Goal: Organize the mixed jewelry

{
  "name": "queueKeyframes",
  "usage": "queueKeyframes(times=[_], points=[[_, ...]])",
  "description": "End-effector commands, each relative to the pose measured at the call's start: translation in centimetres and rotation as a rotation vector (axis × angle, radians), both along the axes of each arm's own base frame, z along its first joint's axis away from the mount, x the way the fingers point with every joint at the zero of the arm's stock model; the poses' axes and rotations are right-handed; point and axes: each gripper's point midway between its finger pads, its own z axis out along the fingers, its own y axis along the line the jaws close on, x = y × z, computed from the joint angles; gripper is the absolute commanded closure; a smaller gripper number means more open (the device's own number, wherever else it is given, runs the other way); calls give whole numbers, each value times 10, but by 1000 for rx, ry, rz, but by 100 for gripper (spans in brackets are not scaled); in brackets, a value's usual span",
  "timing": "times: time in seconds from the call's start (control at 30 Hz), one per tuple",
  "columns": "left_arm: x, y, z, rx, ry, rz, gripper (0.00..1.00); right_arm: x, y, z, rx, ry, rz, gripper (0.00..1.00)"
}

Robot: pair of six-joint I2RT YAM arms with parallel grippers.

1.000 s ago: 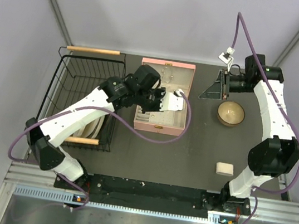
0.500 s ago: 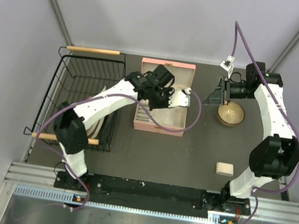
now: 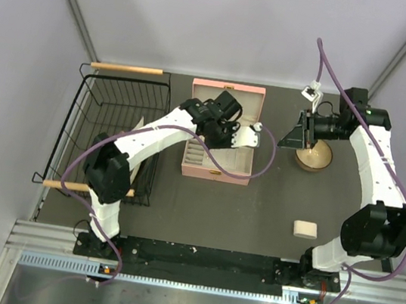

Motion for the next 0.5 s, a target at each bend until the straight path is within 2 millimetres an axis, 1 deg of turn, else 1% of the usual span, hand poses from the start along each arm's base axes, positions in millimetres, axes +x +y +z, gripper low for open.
queueKeyframes(times=[0.0, 0.33, 0.47], points=[[5, 2, -2, 22, -10, -3, 100, 2, -4, 9, -2, -78, -12, 75], [-2, 8, -24, 69, 42, -16, 100, 1, -4, 4, -8, -73, -13, 75], [-5, 9, -29, 80, 61, -20, 100, 0, -4, 2, -11, -73, -13, 75]])
